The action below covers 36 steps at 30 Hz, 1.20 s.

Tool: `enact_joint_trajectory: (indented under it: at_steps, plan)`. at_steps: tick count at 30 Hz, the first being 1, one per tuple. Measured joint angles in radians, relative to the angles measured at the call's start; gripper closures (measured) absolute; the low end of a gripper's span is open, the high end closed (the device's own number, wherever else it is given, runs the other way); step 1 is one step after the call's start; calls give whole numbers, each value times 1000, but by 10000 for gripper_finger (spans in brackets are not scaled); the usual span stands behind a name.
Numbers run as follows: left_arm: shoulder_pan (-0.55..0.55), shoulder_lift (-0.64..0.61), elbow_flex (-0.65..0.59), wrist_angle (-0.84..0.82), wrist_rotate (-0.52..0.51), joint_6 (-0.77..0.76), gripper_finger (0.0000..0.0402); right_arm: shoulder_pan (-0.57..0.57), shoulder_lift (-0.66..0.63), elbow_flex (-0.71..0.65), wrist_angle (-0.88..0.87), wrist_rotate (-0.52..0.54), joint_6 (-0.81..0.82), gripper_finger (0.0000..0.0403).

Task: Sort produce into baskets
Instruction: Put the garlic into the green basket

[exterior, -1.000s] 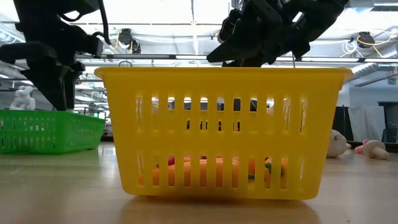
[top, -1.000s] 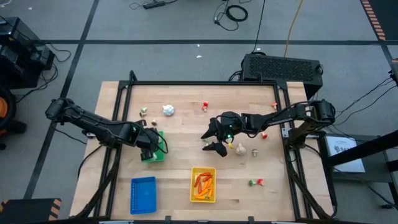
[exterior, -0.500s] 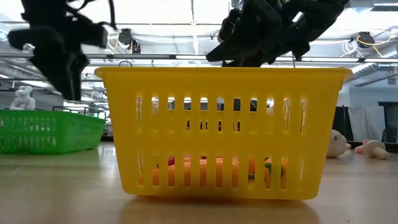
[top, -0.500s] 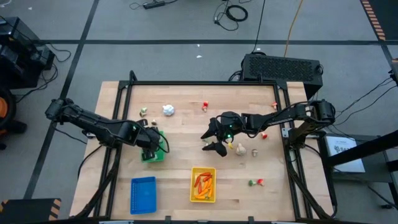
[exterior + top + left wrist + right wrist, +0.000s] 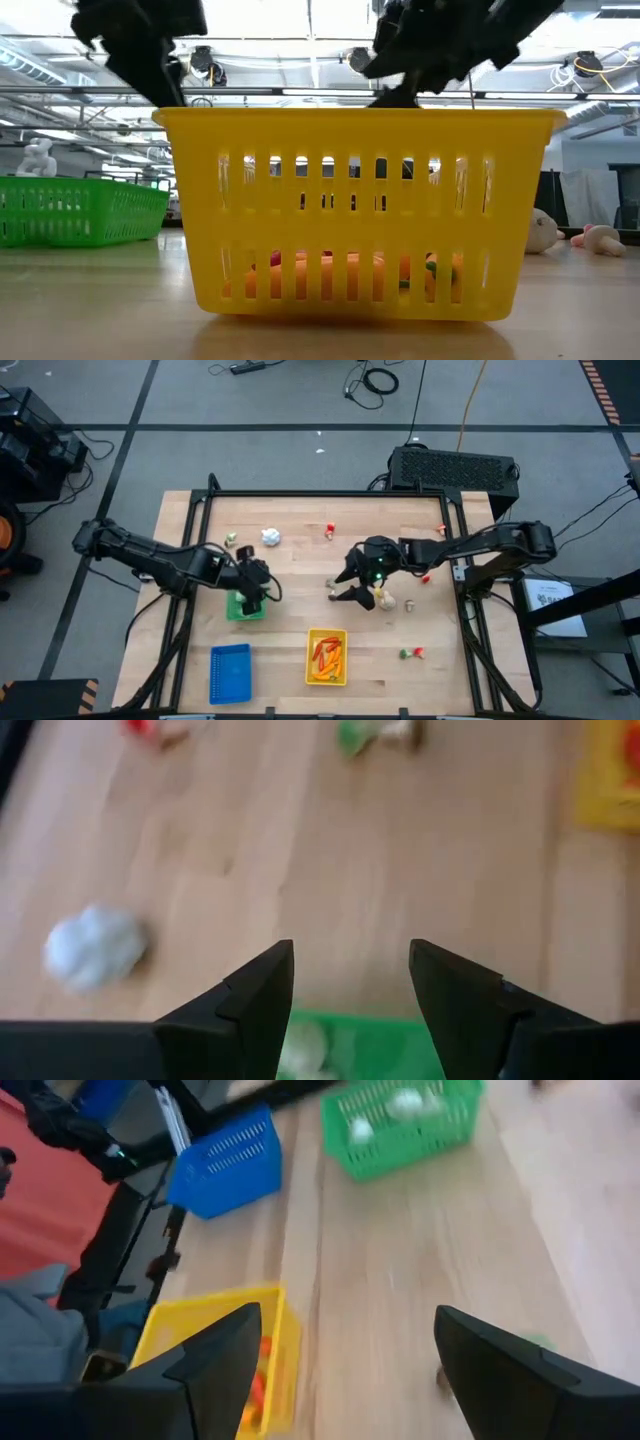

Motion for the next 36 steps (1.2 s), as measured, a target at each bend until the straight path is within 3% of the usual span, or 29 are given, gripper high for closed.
enact_joint_trajectory:
  at_steps: [4,12,18,22,28,36]
  plan:
    - [51,0,0,57,71,122,194,19,-78,0,-226,51,94,115]
    - [138,-46,-6,90,72,257,194,104,-200,0,-635,80,376,115]
    - [205,-153,-128,240,99,288,194,157,-217,0,-867,131,599,115]
    - [222,-209,-195,396,103,263,194,176,-211,0,-881,203,600,115]
    - [220,-203,-214,625,190,322,194,182,-186,1,-840,331,502,115]
    - [220,-161,-215,636,200,339,194,178,-85,1,-861,391,718,115]
